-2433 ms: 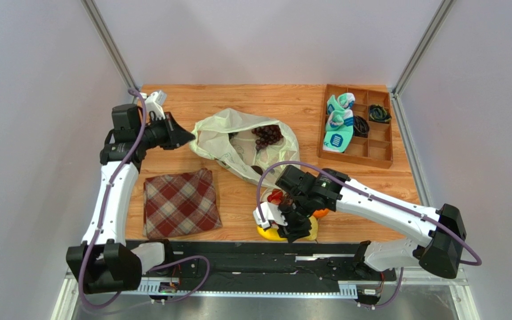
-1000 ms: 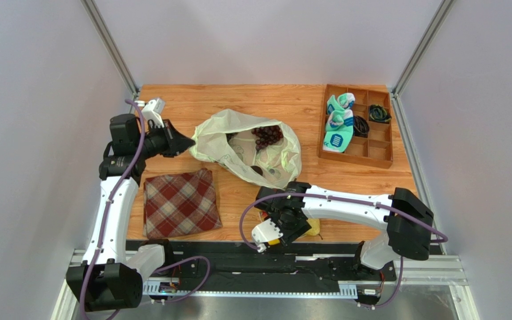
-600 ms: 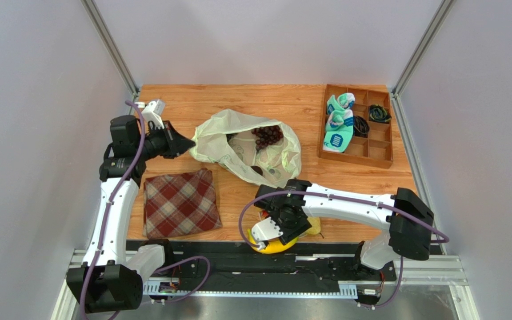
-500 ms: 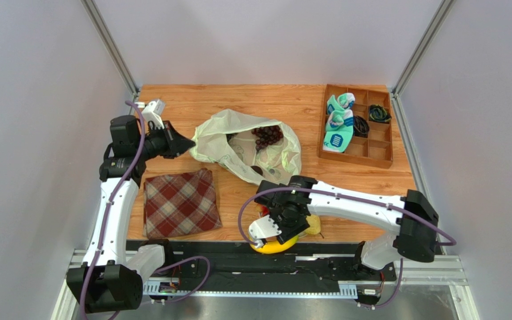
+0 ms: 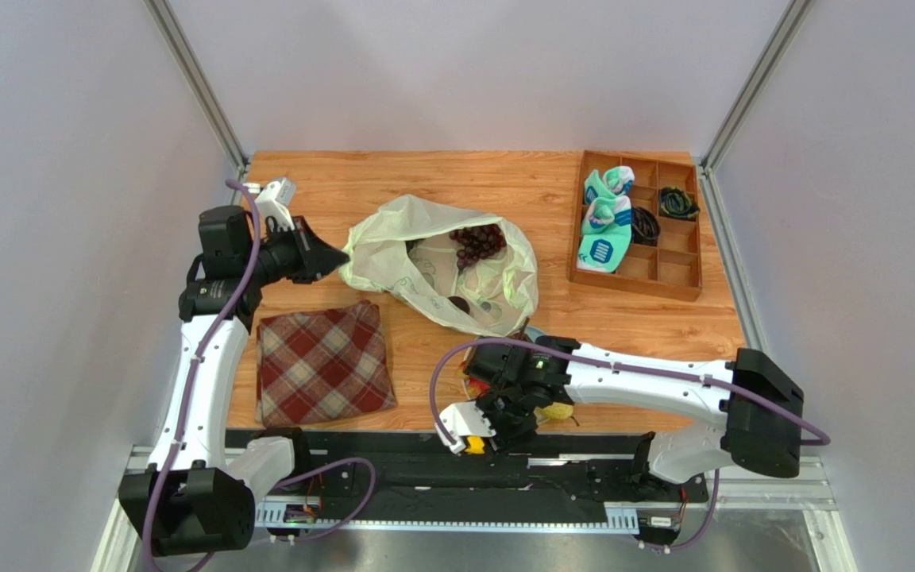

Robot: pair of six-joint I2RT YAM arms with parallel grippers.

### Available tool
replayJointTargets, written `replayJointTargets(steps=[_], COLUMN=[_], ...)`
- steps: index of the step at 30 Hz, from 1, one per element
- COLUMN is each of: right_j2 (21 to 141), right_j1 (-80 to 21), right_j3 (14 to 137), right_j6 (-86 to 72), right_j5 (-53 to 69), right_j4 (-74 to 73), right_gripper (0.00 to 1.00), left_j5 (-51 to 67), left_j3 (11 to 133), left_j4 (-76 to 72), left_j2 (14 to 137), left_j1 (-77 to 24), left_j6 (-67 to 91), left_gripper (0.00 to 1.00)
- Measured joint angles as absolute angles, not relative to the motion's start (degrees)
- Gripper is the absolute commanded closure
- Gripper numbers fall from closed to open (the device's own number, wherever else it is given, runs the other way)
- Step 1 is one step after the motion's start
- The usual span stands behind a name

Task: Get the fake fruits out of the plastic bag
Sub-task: Pick up the fake fruit from the center of the board.

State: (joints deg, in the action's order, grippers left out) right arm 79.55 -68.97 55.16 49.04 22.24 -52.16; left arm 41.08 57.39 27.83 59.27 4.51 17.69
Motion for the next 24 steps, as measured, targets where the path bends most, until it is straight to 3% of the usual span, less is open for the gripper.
replayJointTargets(steps=[11,13,14,18,20,24], right_j2=[88.2,89.3,89.9,90.8,90.8,90.3], right_j1=[-69.5,-69.6,-69.7,-69.8,-70.0,-70.1], right_j3=[53.3,53.3,53.3,53.9,54.2,55.2], right_j6=[49.6,49.8,50.0,50.2,49.7,47.6], right_j5=[22.2,22.6,22.7,21.6,21.0,19.4], right_j4=[-43.9,-44.0,-43.9,-43.6,-43.7,-44.0], right_gripper=[0.42,0.49,0.6,0.73,0.84,0.89], left_j5=[40.1,39.9,39.9,39.8,39.8,39.8], left_j3=[57.4,57.4,57.4,57.4,57.5,57.4], left_j4=[28.5,28.7,28.8,29.0,29.0,29.0], left_j2=[59.4,59.4,59.4,59.3,59.2,58.8], left_j1=[4.5,4.5,4.5,4.5,4.5,4.5], left_j6=[17.6,17.5,17.5,17.4,17.4,17.4], left_gripper=[1.0,1.0,1.0,1.0,1.0,1.0])
